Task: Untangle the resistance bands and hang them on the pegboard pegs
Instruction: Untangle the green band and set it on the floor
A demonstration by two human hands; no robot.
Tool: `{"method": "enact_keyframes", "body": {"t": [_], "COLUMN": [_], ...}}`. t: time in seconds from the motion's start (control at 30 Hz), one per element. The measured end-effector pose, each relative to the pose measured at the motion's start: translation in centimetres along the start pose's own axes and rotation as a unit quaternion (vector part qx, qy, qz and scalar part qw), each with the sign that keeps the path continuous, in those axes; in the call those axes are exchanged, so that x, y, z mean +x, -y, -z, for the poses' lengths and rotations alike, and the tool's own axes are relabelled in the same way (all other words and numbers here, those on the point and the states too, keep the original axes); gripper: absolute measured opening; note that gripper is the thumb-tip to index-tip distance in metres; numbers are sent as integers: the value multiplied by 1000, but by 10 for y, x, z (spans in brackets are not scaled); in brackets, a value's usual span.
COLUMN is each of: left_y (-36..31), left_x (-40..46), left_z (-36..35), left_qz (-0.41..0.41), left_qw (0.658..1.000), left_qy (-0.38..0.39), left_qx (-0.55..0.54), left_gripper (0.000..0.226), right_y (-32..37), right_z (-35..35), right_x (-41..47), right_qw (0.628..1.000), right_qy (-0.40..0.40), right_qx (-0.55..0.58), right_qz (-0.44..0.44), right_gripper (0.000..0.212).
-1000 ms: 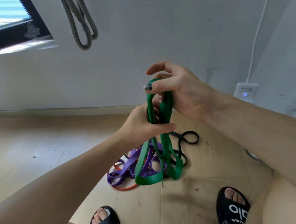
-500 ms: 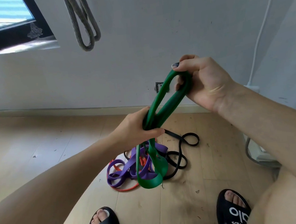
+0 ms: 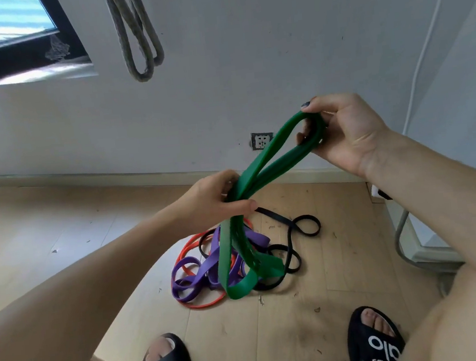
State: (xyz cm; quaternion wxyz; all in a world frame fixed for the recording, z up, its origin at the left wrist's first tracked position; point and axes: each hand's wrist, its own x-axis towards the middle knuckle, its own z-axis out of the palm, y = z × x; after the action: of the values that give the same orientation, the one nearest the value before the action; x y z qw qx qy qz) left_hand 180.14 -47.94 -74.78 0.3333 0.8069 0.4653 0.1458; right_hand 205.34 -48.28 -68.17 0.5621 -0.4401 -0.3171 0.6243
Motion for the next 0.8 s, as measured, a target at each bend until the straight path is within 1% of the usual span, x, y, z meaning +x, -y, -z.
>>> {"method": "enact_keyframes", "body": {"t": [0.07,0.13,0.17,0.2,0.23,0.27,0.3,0.33,0.37,0.4,0.43,0.47,0.5,0.53,0.57,0.6,0.67,0.7,0.8], "left_y": [-2,-6,-8,-10,-11,-13,-14,-15,-15,-16,-16,-17,-16,-16,-16,-16,-16,-16,-15], "left_x": [-1,-2,-2,-2,-4,-4,-5,-5,-5,-5,-4,-5,-5,-6,-6,-8,-10,-11,-16], "left_z": [5,12,15,17,19,19,19,18,17,16,15,14,13,14,14,15,16,16,22], "left_qz": [2,-2,-7,-13,-21,-27,-32,-38,-45,-54,-64,-72,-77,-76,-69,-58,-35,-29,-21], "left_qw": [1000,1000,1000,999,999,998,997,996,994,992,990,989,989,990,991,994,998,999,999], "left_qy": [-5,-11,-10,-5,3,12,19,27,33,39,43,42,39,35,33,31,29,32,46], "left_qx": [8,14,20,30,44,56,66,77,91,106,117,122,119,114,107,93,45,26,-8], "left_gripper": [27,24,23,22,21,21,20,20,20,20,20,22,26,31,36,40,47,48,48], "right_y": [-1,-5,-9,-13,-17,-21,-23,-23,-22,-22,-25,-32,-39,-47,-54,-58,-58,-57,-57], "right_z": [9,19,21,22,22,22,19,11,3,-6,-15,-23,-29,-32,-33,-31,-29,-30,-29], "right_x": [3,8,10,12,14,16,16,13,9,3,-4,-12,-18,-22,-23,-22,-18,-17,-16], "right_qw": [998,989,978,957,923,880,842,824,827,837,838,825,798,771,749,736,732,739,781], "right_qy": [2,14,16,7,-14,-46,-77,-90,-77,-38,25,101,172,224,250,256,243,239,237], "right_qx": [-36,-101,-165,-262,-373,-471,-534,-553,-537,-513,-506,-524,-556,-584,-604,-618,-628,-622,-573], "right_qz": [-43,-108,-128,-126,-96,-46,19,86,147,189,201,186,155,125,106,102,106,101,75], "right_gripper": [2,15,16,14,13,17,24,29,30,28,27,30,37,44,50,56,63,65,64]}}
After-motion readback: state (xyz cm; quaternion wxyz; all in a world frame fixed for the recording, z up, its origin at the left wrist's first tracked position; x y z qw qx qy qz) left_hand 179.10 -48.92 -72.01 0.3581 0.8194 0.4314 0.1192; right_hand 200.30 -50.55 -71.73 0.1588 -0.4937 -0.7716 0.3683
